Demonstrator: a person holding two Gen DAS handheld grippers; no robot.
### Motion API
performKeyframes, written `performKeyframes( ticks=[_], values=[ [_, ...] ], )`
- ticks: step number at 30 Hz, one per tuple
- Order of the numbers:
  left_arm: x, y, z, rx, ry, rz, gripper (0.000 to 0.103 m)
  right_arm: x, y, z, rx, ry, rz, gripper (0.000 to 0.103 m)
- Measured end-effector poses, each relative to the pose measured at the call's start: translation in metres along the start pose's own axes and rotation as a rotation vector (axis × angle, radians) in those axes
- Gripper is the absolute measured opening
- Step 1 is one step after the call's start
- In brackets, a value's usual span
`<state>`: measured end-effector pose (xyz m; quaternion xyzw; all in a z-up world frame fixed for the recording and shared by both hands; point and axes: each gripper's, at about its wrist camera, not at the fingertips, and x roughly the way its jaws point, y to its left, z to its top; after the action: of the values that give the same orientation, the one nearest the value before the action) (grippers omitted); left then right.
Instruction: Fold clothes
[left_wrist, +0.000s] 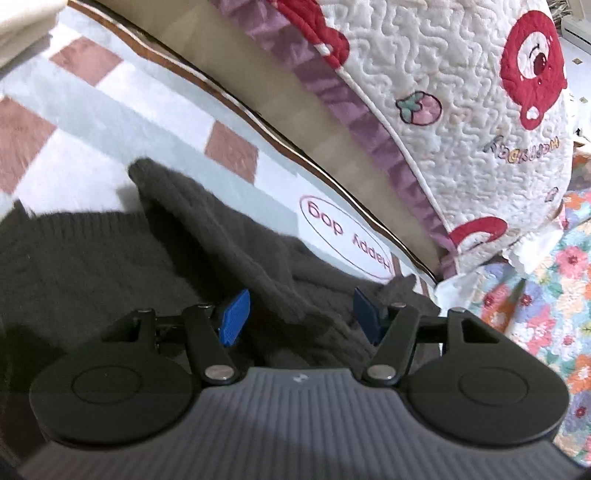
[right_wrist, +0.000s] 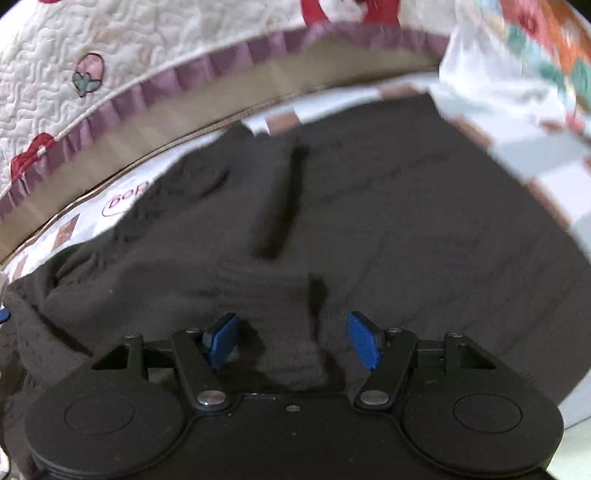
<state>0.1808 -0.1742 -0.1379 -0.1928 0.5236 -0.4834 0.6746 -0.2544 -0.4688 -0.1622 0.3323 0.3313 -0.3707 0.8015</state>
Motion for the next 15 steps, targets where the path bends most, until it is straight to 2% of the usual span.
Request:
performKeyframes(
  ticks=[2,4,5,7,11,13,15],
  values=[
    [0.001,0.003,0.003,-0.007,-0.009,0.005,0.061,-0.003,0.004,-0.006,-0.024,-0.027,0.042,0.071],
    [0.001,0.006,0.003,-0.010,-0.013,0.004,0.061,-0.016,0.008,-0.004,-0.028,-0.036,0.147,0.013],
    [0.002,0.007,0.003,-0.005,-0.024,0.008,0.061,-0.026,0.009,-0.001,-0.025,-0.070,0.185,0.013],
    [0.003,0.007,0.003,0.011,-0.050,0.024,0.061,-0.066,0.015,0.010,-0.037,-0.208,0.243,0.011],
    [0.001,0.011,0.003,0.006,-0.058,0.054,0.061,-0.144,0.021,0.034,-0.104,-0.437,0.291,0.010],
    [-0.001,0.010,0.002,0.008,-0.049,0.050,0.061,-0.167,0.010,0.028,-0.075,-0.477,0.266,0.010],
    [0.002,0.009,0.000,0.009,-0.029,0.044,0.061,-0.162,-0.007,0.010,-0.011,-0.418,0.219,0.010]
  ],
)
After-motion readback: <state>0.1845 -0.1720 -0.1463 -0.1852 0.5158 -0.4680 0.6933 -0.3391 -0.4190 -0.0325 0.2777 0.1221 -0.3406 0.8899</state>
